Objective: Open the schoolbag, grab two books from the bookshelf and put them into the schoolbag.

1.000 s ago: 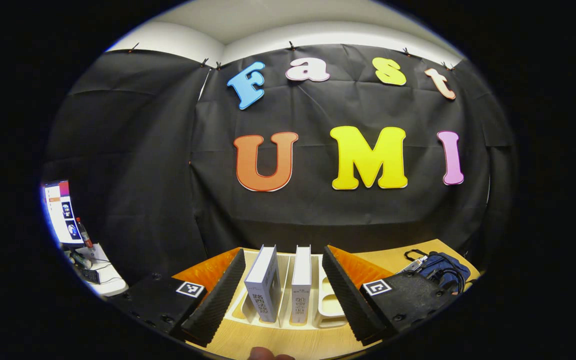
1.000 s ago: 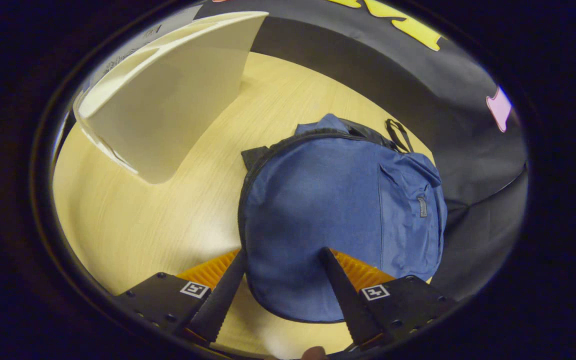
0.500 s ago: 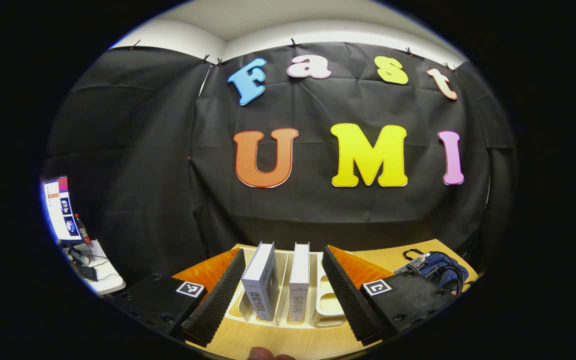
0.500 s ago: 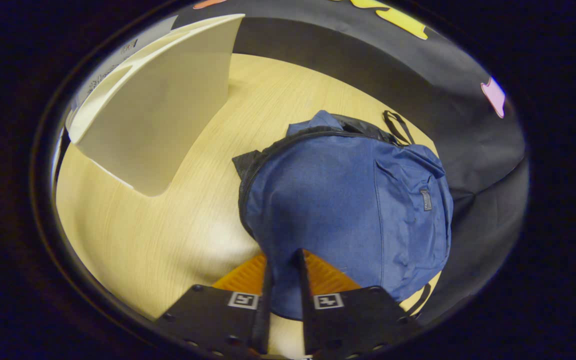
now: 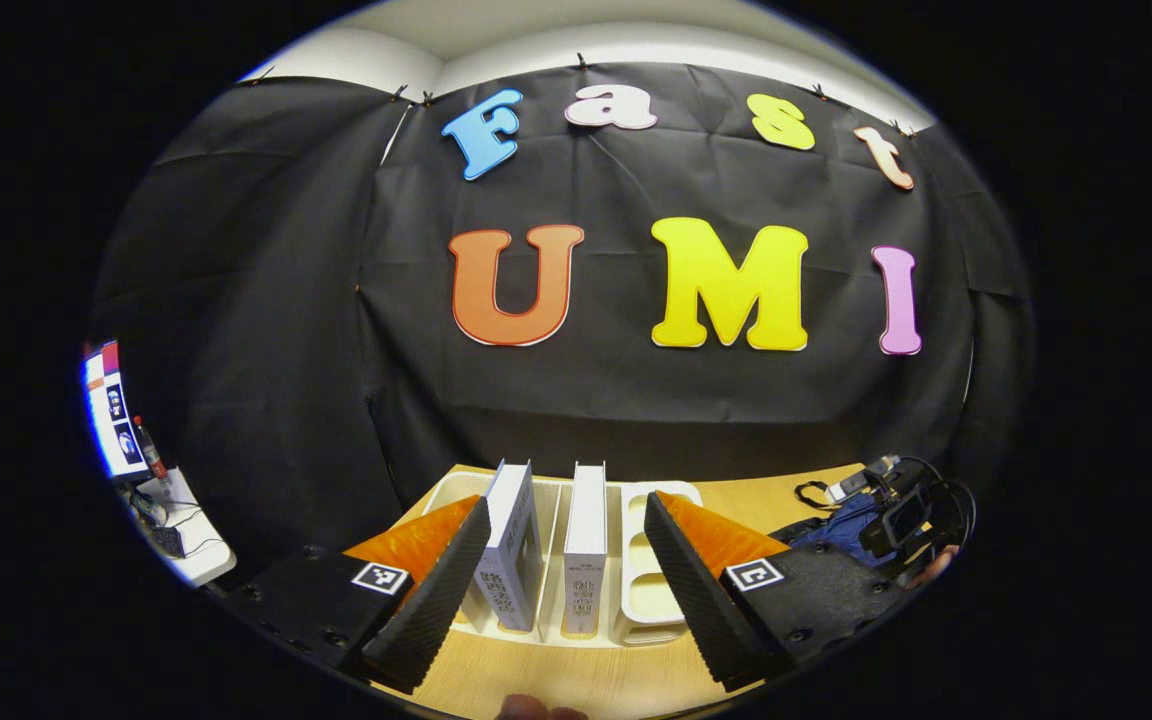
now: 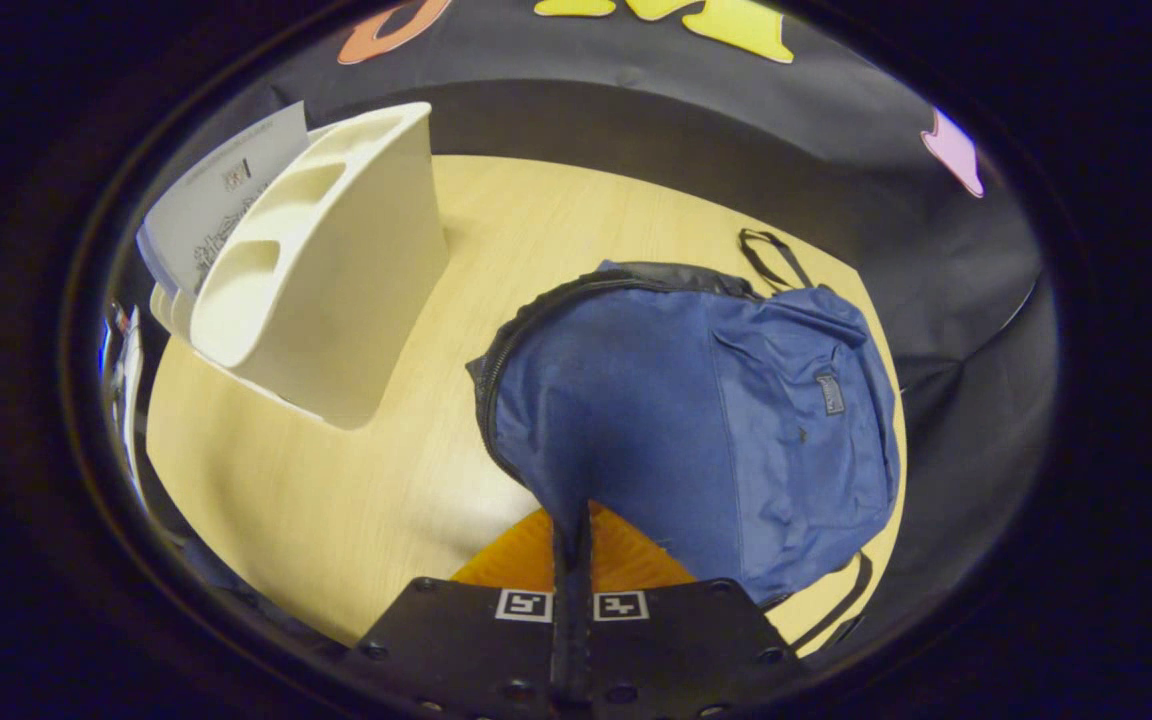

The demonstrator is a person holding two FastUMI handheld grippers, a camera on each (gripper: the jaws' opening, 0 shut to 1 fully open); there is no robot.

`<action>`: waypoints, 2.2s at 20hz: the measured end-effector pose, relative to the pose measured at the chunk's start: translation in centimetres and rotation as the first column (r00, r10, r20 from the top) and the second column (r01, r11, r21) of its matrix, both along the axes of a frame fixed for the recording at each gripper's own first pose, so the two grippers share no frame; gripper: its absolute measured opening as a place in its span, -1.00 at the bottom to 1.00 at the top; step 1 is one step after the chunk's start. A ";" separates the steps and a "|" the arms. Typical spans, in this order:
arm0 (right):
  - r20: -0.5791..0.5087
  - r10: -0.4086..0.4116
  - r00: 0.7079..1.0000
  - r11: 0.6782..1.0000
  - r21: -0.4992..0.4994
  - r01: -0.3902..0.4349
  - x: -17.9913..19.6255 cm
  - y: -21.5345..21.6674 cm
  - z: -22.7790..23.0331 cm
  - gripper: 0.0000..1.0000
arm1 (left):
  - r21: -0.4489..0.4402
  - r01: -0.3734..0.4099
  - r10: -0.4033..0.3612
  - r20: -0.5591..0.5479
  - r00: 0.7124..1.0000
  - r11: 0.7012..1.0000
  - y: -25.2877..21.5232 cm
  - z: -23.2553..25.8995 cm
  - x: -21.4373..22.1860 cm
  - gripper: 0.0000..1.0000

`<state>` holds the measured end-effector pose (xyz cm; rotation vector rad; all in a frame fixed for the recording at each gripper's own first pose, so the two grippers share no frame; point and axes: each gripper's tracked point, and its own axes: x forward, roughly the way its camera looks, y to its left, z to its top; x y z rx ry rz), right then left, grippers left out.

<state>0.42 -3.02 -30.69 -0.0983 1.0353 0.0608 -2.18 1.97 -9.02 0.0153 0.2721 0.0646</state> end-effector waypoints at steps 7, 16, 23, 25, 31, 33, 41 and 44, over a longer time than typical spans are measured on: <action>0.050 -0.038 0.998 0.998 0.055 0.035 -0.3 -3.2 5.2 -1.00 | -0.016 0.111 -0.113 -0.128 0.985 0.994 -1.2 -0.6 4.5 0.97; 0.075 -0.108 0.991 0.984 0.149 0.096 -0.7 -8.2 8.9 -0.99 | -0.066 0.219 -0.220 -0.538 0.814 0.973 -1.5 -6.6 8.0 0.99; 0.096 -0.122 0.988 0.979 0.174 0.104 -1.5 -10.2 9.8 -1.00 | -0.071 0.215 -0.194 -0.747 0.636 0.974 -0.7 -10.6 9.5 0.99; 0.098 -0.123 0.988 0.979 0.178 0.104 -1.6 -10.6 9.9 -1.00 | -0.083 0.199 -0.187 -0.786 0.589 0.977 -1.1 -11.7 9.5 0.98; 0.105 -0.131 0.986 0.976 0.190 0.110 -1.8 -11.4 10.0 -1.00 | -0.093 0.120 -0.140 -0.864 0.483 0.988 -1.0 -14.5 8.8 0.77; 0.105 -0.139 0.985 0.973 0.201 0.116 -1.9 -11.5 10.0 -1.00 | -0.099 0.104 -0.136 -0.877 0.461 0.990 -1.2 -14.9 8.6 0.76; 0.105 -0.148 0.983 0.966 0.227 0.121 -1.9 -11.4 9.8 -1.00 | -0.079 0.107 -0.118 -0.892 0.435 0.991 -0.7 -14.9 8.3 0.23; 0.112 -0.146 0.983 0.967 0.227 0.118 -1.9 -11.5 9.8 -0.99 | -0.073 0.096 -0.107 -0.901 0.421 0.993 -0.4 -14.8 7.9 -0.02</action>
